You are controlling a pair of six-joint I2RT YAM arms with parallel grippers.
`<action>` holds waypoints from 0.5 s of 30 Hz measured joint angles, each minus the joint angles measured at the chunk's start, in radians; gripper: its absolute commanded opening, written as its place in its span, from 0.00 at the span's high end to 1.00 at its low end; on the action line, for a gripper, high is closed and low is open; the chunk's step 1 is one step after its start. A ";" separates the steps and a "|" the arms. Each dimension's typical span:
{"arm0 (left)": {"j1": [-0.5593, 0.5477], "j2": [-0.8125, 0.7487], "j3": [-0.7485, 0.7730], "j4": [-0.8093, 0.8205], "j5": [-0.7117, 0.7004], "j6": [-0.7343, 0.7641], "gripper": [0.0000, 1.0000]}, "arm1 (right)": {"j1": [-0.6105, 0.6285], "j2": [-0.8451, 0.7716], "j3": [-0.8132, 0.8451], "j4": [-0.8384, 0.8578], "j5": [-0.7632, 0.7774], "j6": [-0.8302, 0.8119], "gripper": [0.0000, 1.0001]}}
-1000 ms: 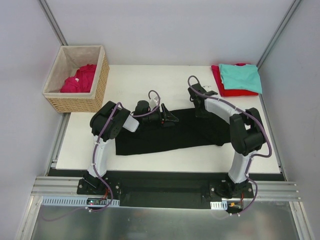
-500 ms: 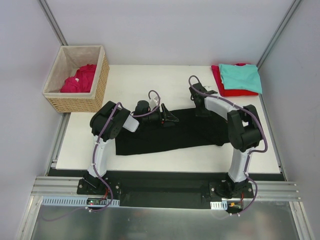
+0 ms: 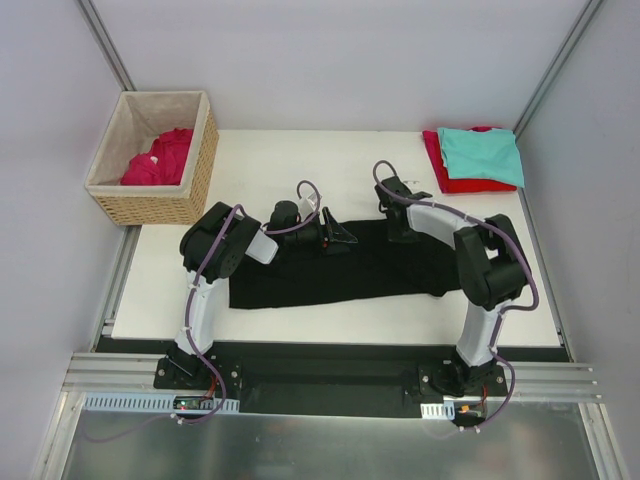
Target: Fold and stack the t-shirts
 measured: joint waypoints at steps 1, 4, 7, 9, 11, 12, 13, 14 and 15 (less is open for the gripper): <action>0.000 0.000 0.000 0.000 0.000 0.000 0.43 | 0.006 -0.003 -0.003 -0.002 0.000 0.001 1.00; 0.000 0.000 0.000 0.000 0.000 0.000 0.43 | 0.027 -0.020 -0.024 -0.002 -0.001 0.008 1.00; 0.000 0.000 0.000 0.000 0.000 0.000 0.43 | 0.054 -0.047 -0.057 -0.012 -0.009 0.023 1.00; 0.000 0.000 0.000 0.000 0.000 0.000 0.43 | 0.077 -0.061 -0.077 -0.019 -0.008 0.031 0.99; 0.000 0.000 0.000 0.000 0.000 0.000 0.43 | 0.097 -0.078 -0.097 -0.021 -0.009 0.039 1.00; 0.000 0.000 0.000 0.000 0.000 0.000 0.43 | 0.106 -0.089 -0.109 -0.024 -0.010 0.045 0.99; 0.000 0.000 0.000 0.000 0.000 0.000 0.43 | 0.115 -0.101 -0.122 -0.027 -0.013 0.049 1.00; 0.000 0.000 0.000 0.000 0.000 0.000 0.43 | 0.124 -0.115 -0.136 -0.033 -0.015 0.054 1.00; 0.000 0.000 0.000 0.000 0.000 0.000 0.43 | 0.132 -0.127 -0.147 -0.041 -0.017 0.058 1.00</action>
